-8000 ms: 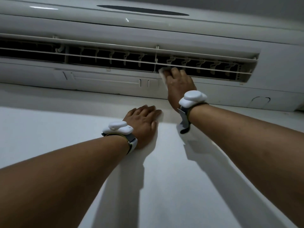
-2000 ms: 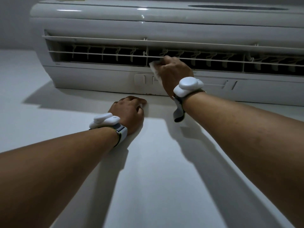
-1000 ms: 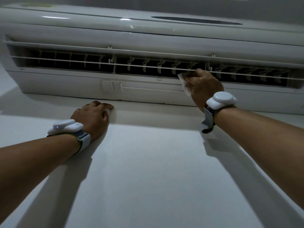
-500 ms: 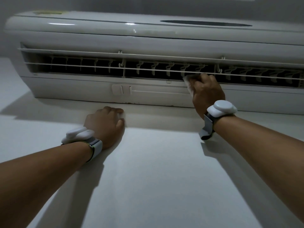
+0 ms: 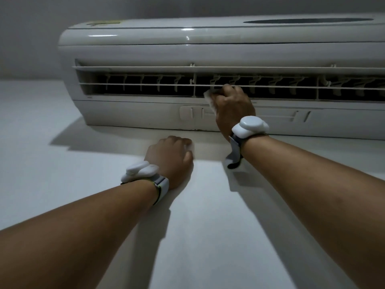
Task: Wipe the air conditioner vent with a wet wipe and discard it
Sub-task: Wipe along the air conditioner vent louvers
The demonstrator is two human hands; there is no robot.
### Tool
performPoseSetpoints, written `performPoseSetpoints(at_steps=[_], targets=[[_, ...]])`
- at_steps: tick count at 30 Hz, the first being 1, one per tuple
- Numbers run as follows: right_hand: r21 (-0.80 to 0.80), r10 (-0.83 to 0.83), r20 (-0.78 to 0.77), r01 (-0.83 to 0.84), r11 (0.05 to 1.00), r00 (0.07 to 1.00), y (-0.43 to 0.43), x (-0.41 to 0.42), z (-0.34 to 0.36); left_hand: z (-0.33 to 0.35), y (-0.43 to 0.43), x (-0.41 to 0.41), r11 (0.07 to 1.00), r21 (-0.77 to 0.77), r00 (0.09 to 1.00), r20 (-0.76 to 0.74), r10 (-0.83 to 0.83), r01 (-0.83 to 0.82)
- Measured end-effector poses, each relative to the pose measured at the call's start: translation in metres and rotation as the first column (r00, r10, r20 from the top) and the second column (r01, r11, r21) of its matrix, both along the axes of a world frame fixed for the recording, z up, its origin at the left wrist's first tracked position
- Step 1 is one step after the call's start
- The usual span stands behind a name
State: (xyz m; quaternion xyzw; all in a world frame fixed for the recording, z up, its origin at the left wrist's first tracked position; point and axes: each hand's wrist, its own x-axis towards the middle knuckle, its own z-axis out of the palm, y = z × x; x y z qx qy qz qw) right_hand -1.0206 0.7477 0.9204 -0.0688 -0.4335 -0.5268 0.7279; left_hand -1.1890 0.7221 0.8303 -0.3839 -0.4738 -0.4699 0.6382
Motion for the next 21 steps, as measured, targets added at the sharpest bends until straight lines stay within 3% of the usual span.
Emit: performPoseSetpoints(at_steps=[10, 15, 21], targets=[[0.014, -0.106, 0.008, 0.105, 0.994, 0.994, -0.028, -0.043, 0.001, 0.006, 0.007, -0.004, 0.999, 0.049, 0.999, -0.032, -0.015, 0.017], [0.112, -0.133, 0.063, 0.125, 0.986, 0.989, -0.028, -0.036, -0.001, 0.006, 0.008, -0.004, 0.996, 0.088, 0.999, -0.034, -0.026, 0.029], [0.340, 0.020, 0.191, -0.085, 0.936, 0.981, -0.030, -0.010, -0.022, 0.006, 0.007, -0.005, 0.998, 0.057, 0.998, -0.059, -0.038, 0.042]])
